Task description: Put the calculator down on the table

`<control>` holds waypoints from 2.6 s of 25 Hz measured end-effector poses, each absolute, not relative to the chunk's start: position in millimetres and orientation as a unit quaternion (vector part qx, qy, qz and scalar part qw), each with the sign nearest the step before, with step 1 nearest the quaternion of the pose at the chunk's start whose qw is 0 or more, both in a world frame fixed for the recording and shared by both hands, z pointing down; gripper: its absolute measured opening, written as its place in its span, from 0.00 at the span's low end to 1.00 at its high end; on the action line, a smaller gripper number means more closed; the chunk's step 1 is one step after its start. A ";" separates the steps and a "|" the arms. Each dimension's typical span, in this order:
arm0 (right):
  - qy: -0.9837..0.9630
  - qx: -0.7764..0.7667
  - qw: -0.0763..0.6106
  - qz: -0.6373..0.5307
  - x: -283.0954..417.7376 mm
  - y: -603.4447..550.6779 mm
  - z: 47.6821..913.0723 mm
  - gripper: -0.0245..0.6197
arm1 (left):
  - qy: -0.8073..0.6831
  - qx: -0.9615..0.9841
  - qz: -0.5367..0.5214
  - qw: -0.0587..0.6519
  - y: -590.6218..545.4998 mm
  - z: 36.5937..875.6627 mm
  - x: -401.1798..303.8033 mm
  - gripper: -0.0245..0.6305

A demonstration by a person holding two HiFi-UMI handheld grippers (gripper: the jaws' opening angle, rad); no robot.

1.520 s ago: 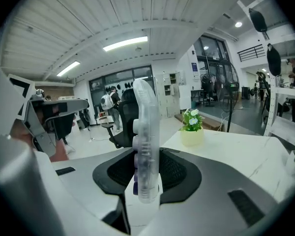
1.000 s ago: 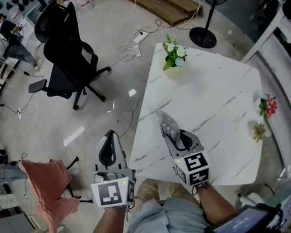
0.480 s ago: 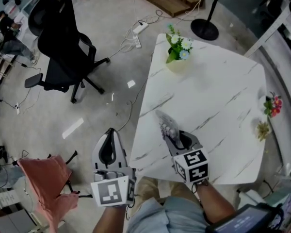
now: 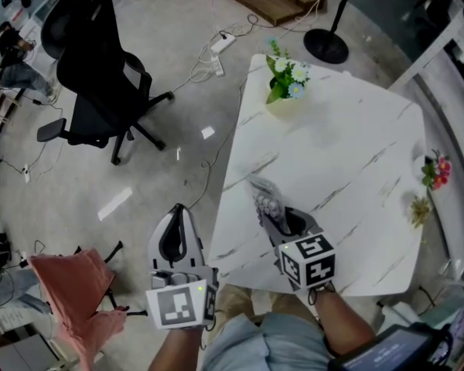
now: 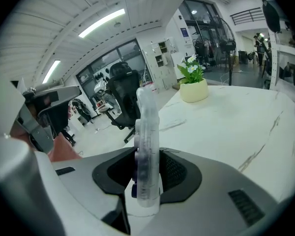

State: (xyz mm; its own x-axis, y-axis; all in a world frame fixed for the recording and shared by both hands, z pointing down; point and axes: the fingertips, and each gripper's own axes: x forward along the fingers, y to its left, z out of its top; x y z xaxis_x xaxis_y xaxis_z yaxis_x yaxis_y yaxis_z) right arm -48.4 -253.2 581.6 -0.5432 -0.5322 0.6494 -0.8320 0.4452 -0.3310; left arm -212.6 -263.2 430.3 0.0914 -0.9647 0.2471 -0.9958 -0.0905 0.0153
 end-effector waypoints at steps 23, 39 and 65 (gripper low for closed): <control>-0.791 0.430 0.234 0.367 -43.1 -277.6 596.4 0.28 | -0.673 0.729 0.083 0.098 -286.9 429.0 -228.1 0.05; -0.785 0.447 0.216 0.370 -21.5 -286.0 606.8 0.35 | -0.670 0.730 0.092 0.094 -287.0 429.7 -223.5 0.05; -0.824 0.459 0.143 0.300 -3.0 -298.7 524.9 0.36 | -0.651 0.752 0.059 0.077 -282.1 389.6 -183.9 0.05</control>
State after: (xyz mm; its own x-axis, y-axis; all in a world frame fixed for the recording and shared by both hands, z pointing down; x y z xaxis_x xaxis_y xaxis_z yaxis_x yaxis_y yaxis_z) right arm -3.0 -298.7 524.9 -0.5376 -0.6701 0.5118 -0.8422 0.3981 -0.3635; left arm -183.9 -282.1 389.6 0.1444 -0.9711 0.1899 -0.9894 -0.1394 0.0396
